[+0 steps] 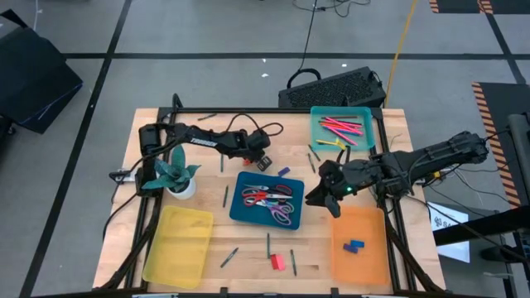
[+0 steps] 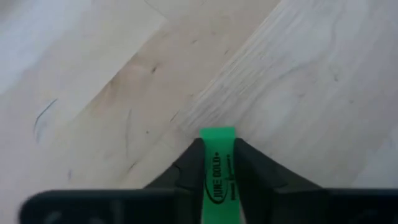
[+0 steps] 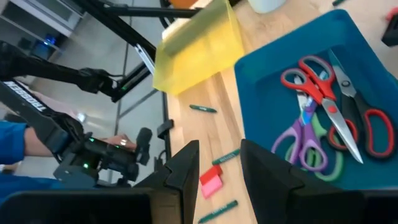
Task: Sort crayons/erasers/pens/pencils in bins
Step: Put the green eraser into the orange bin, then adjust the blue bin
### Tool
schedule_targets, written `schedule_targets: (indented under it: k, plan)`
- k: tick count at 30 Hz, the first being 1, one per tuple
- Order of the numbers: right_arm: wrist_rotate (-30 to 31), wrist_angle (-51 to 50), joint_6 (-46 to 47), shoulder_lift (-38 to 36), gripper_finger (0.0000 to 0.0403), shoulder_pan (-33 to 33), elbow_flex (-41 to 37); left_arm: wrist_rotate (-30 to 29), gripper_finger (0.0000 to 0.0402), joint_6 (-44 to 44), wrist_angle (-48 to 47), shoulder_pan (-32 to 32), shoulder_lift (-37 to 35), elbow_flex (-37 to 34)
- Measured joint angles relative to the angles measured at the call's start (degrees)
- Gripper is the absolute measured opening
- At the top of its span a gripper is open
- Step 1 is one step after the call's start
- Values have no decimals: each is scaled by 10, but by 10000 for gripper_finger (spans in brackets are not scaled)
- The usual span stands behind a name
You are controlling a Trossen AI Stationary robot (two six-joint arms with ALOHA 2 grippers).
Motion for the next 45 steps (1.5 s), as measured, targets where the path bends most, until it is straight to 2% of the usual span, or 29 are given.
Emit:
schedule_targets:
  k: [2,5,10,14,16,22,28,33,37,40,43,45]
  plan:
    - [0,9,0,0,109,0,0,-9,48,0,0,0,0,0]
    - [0,15,-3,-2,109,0,0,-11,32,7,-1,0,1,0]
    - [2,42,-34,-2,109,-6,0,-10,43,17,-2,3,-11,-1]
    - [4,72,-79,1,109,-21,0,-41,44,26,-29,14,-38,-6]
    - [5,93,-111,2,109,-28,0,-36,40,30,-25,22,-59,-5]
    - [67,162,-258,9,109,-36,0,92,37,21,-39,53,-120,-5]
    - [169,183,-470,27,109,-36,23,286,36,-25,-9,68,-178,-3]
    - [276,180,-611,47,109,-43,19,392,35,-80,38,66,-210,-1]
    - [290,178,-675,53,109,-59,-4,461,36,-131,77,64,-212,-3]
    - [288,174,-676,54,109,-67,-32,460,36,-129,74,59,-213,-2]
    - [288,171,-646,54,109,-71,-58,405,36,-112,44,52,-212,-2]
    - [287,135,-592,54,109,-77,-65,359,37,-102,33,44,-212,-2]
